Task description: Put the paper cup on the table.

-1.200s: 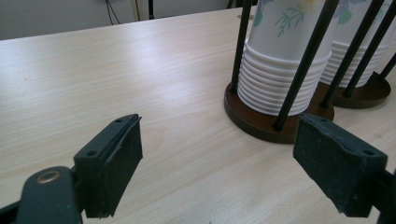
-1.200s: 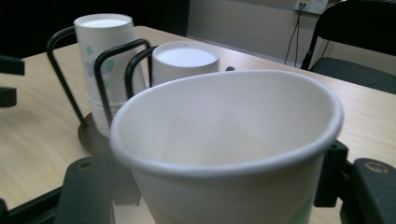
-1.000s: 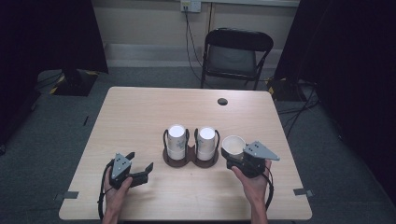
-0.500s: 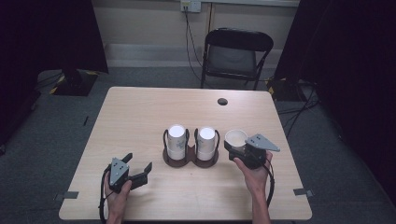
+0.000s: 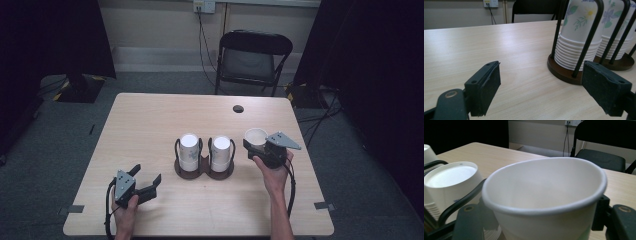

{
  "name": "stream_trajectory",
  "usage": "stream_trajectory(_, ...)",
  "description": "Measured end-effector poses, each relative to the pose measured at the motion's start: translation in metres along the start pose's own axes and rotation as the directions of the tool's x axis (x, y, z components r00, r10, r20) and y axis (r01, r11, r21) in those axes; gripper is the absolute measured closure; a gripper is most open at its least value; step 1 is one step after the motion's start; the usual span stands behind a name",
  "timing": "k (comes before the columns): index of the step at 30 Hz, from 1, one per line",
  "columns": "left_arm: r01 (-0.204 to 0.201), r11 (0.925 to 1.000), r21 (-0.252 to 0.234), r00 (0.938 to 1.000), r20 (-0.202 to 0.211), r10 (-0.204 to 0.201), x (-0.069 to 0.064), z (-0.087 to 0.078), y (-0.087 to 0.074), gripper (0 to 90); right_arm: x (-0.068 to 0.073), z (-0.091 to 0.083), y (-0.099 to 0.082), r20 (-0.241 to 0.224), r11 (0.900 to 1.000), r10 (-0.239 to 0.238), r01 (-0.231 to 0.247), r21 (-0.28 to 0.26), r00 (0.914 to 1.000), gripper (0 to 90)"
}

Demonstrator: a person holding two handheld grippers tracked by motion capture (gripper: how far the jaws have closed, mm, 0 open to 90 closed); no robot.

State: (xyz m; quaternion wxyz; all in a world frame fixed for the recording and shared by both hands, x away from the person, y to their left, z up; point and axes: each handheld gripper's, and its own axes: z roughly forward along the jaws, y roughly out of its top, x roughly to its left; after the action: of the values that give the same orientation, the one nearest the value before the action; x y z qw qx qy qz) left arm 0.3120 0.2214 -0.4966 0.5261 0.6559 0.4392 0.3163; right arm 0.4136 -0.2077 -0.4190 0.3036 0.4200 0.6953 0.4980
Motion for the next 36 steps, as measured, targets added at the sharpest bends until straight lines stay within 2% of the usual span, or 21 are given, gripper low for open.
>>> stream_trajectory(5,0.001,1.0000,0.003,1.0000,-0.008,-0.001,0.000,0.000,0.000,15.6,-0.005,0.010,0.002,0.004,1.0000,0.000,0.000,0.001,1.0000,29.8)
stream_trajectory(6,0.004,1.0000,-0.002,1.0000,-0.007,-0.004,0.000,0.000,0.000,15.6,-0.009,0.017,-0.001,0.003,0.9999,0.011,-0.011,0.003,0.9999,29.8)
stream_trajectory(10,-0.001,0.9999,-0.011,1.0000,0.003,0.001,0.000,-0.001,0.000,15.7,-0.013,0.027,-0.008,0.005,0.9995,0.030,-0.030,0.013,0.9995,29.6)
stream_trajectory(14,-0.019,0.9997,-0.017,0.9997,0.015,0.019,-0.001,-0.002,-0.001,15.7,-0.017,0.039,-0.017,0.009,0.9977,0.053,-0.054,0.041,0.9985,28.5)
stream_trajectory(20,-0.013,0.9997,-0.019,0.9998,0.012,0.014,-0.001,-0.002,-0.001,15.7,-0.025,0.052,-0.029,0.012,0.9901,0.100,-0.101,0.098,0.9949,25.8)
stream_trajectory(36,-0.014,0.9996,-0.023,0.9998,0.015,0.015,-0.001,-0.002,-0.001,15.8,-0.031,0.066,-0.040,0.024,0.9837,0.116,-0.118,0.135,0.9929,25.0)
